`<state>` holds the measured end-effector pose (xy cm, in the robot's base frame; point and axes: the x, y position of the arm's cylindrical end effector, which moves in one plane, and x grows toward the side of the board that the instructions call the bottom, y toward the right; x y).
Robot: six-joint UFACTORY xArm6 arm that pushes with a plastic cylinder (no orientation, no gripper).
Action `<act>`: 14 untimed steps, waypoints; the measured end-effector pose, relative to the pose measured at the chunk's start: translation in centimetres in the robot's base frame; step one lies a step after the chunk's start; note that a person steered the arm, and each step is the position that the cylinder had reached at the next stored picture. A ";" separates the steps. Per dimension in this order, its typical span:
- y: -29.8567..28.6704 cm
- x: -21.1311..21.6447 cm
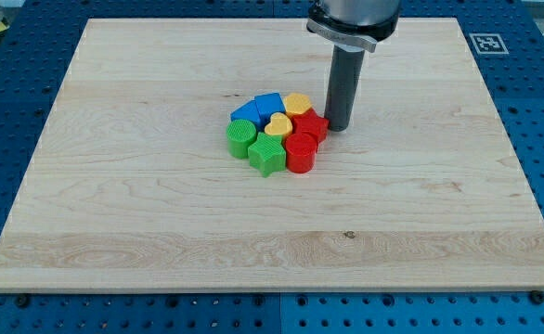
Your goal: Move the green circle slightly down
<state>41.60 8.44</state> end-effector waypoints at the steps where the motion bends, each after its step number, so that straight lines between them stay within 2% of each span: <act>1: 2.1 -0.1; 3: 3.4 -4.0; 5: -3.9 -10.2; 6: -9.3 -10.0; 7: -15.7 -8.4; 8: -16.6 -2.9; 9: -14.5 3.0; 12: -11.3 6.5; 14: -12.1 7.5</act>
<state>49.07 -3.63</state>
